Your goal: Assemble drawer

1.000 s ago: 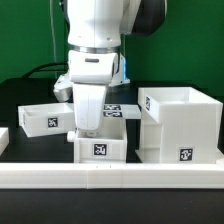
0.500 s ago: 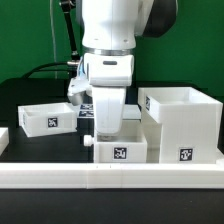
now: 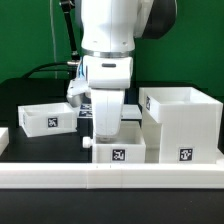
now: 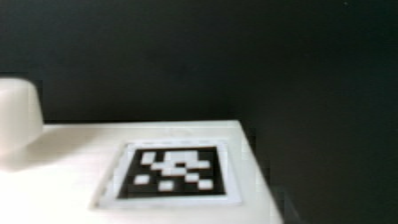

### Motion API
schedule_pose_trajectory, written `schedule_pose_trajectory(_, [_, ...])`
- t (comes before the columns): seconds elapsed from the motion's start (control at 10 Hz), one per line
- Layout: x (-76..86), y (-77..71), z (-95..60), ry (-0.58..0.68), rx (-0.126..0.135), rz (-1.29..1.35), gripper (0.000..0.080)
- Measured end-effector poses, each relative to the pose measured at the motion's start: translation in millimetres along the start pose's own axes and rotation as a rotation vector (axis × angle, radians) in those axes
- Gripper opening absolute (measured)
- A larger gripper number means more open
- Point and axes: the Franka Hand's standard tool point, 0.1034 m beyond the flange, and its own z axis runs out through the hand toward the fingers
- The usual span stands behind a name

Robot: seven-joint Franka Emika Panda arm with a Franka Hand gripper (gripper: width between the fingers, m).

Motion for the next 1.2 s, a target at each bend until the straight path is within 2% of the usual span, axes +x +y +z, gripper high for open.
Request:
schedule_pose_trajectory(0.2, [7.0, -2.5, 2.0, 0.004, 0.004, 0.025, 0.0042])
schedule_pose_trajectory(0.4, [14.3, 6.6, -1.9, 0.009, -0.007, 0.006, 0.0042])
schedule_pose_trajectory(0.8, [13.5, 8.8, -2.1, 0.010, -0.009, 0.010, 0.0042])
schedule_pose_trajectory(1.0, [17.5, 7.3, 3.5, 0.012, -0.004, 0.017, 0.0042])
schedule_pose_trajectory(1.2, [17.5, 11.2, 2.2, 0.013, -0.018, 0.017, 0.0042])
